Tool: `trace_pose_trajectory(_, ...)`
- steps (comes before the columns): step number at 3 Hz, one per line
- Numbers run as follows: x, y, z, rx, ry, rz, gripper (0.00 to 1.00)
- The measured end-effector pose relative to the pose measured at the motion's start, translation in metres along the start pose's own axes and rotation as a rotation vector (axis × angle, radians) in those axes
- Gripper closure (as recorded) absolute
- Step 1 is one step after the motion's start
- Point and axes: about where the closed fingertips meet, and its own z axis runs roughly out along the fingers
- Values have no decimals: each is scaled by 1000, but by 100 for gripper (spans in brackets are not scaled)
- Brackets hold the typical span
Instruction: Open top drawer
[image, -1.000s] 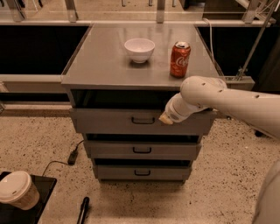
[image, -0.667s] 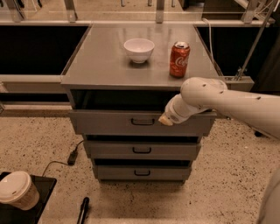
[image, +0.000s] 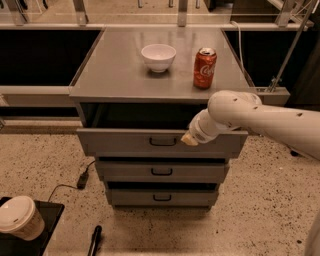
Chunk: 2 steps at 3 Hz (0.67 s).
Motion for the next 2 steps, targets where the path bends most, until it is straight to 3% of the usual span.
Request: trace_pose_trajectory(2, 5, 8, -5, 0, -8, 3, 100)
